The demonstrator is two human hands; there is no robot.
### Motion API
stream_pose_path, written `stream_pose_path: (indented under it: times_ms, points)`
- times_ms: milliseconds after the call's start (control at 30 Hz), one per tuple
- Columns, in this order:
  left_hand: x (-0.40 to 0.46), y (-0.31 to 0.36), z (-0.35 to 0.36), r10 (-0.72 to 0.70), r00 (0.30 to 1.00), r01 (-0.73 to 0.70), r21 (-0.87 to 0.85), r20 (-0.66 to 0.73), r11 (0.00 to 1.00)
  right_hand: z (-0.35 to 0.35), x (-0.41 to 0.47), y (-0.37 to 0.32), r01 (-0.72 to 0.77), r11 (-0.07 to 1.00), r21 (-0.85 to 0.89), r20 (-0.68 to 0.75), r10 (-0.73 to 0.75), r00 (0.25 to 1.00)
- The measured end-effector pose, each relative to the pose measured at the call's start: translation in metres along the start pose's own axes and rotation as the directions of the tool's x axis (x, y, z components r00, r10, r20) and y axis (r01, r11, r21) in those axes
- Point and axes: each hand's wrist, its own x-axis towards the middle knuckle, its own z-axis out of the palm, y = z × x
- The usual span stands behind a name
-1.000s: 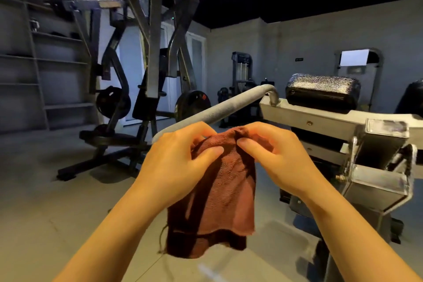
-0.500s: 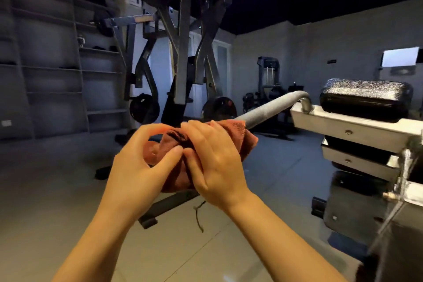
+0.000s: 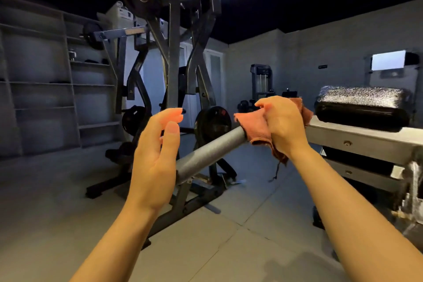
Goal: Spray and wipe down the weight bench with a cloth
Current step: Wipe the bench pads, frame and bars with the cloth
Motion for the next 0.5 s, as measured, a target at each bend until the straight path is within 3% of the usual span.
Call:
stream_pose_path:
  times_ms: [100, 233, 300, 367, 433, 500]
  points:
    - [0.002, -0.005, 0.012, 0.025, 1.000, -0.025, -0.017, 0.008, 1.000, -0.013, 0.008, 0.031, -0.255, 0.940, 0.228, -0.026, 0.267, 0.963]
    - [0.002, -0.008, 0.014, 0.020, 1.000, -0.020, -0.021, 0.024, 1.000, -0.005, 0.031, 0.061, -0.492, 0.861, 0.130, 0.108, 0.481, 0.870]
    - [0.003, -0.007, 0.016, 0.021, 0.999, -0.022, 0.025, 0.035, 0.999, 0.008, 0.036, 0.073, -0.601, 0.717, 0.353, 0.101, 0.610, 0.786]
    - [0.003, -0.007, 0.017, 0.007, 0.999, -0.009, 0.045, 0.040, 0.999, 0.022, 0.021, 0.075, -0.504, 0.686, 0.525, -0.043, 0.613, 0.789]
    - [0.003, -0.008, 0.017, 0.001, 0.999, -0.003, 0.043, 0.045, 0.999, 0.028, -0.004, 0.050, -0.352, 0.770, 0.533, -0.166, 0.502, 0.848]
    - [0.003, -0.009, 0.018, -0.012, 0.999, 0.009, 0.052, 0.048, 0.999, 0.027, -0.024, 0.012, -0.254, 0.793, 0.554, -0.177, 0.410, 0.895]
